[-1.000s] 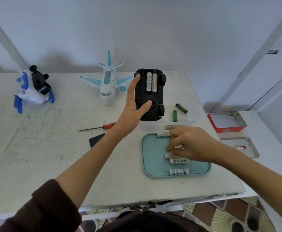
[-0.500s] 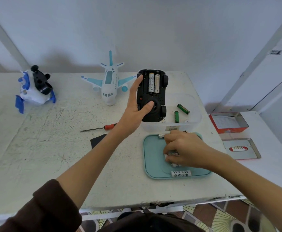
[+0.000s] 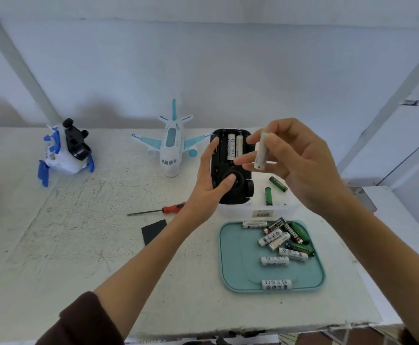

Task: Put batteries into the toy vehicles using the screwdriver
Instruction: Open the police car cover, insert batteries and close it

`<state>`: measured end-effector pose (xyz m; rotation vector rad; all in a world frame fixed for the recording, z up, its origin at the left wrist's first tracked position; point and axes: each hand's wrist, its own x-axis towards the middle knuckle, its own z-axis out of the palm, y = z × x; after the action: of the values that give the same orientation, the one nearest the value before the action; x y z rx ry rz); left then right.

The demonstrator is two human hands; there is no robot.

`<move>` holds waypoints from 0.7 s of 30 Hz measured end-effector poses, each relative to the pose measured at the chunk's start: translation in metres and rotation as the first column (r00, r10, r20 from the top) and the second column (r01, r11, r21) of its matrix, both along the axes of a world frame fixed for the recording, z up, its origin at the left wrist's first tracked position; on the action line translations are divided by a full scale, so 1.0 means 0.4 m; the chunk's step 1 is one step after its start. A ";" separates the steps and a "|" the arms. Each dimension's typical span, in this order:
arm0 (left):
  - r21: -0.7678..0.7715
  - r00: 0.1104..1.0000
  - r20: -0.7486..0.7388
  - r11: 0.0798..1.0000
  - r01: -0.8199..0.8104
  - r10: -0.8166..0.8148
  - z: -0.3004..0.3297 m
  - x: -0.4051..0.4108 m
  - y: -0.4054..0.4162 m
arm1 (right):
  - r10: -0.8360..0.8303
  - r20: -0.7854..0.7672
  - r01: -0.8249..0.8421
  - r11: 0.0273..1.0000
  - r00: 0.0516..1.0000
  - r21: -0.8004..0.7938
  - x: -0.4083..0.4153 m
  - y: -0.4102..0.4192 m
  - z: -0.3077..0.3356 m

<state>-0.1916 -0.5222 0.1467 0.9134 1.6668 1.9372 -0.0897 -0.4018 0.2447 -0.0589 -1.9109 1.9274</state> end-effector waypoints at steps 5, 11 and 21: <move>0.013 1.000 -0.002 1.000 -0.005 0.005 -0.001 0.001 0.002 | -0.230 0.056 0.192 0.903 0.972 0.385 -0.062 0.008 0.017; 0.015 1.000 -0.030 1.000 -0.001 0.002 -0.004 -0.004 0.003 | -0.397 0.050 0.290 0.745 0.916 0.601 -0.114 0.014 -0.029; 0.021 1.000 -0.017 1.000 0.018 -0.018 -0.009 -0.007 0.004 | -0.318 -0.170 0.321 0.521 0.933 0.791 -0.133 0.003 -0.085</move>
<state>-0.1943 -0.5206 0.1430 0.9517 1.6447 1.9436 -0.1428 -0.4004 0.2108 -0.1240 -2.3898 0.6671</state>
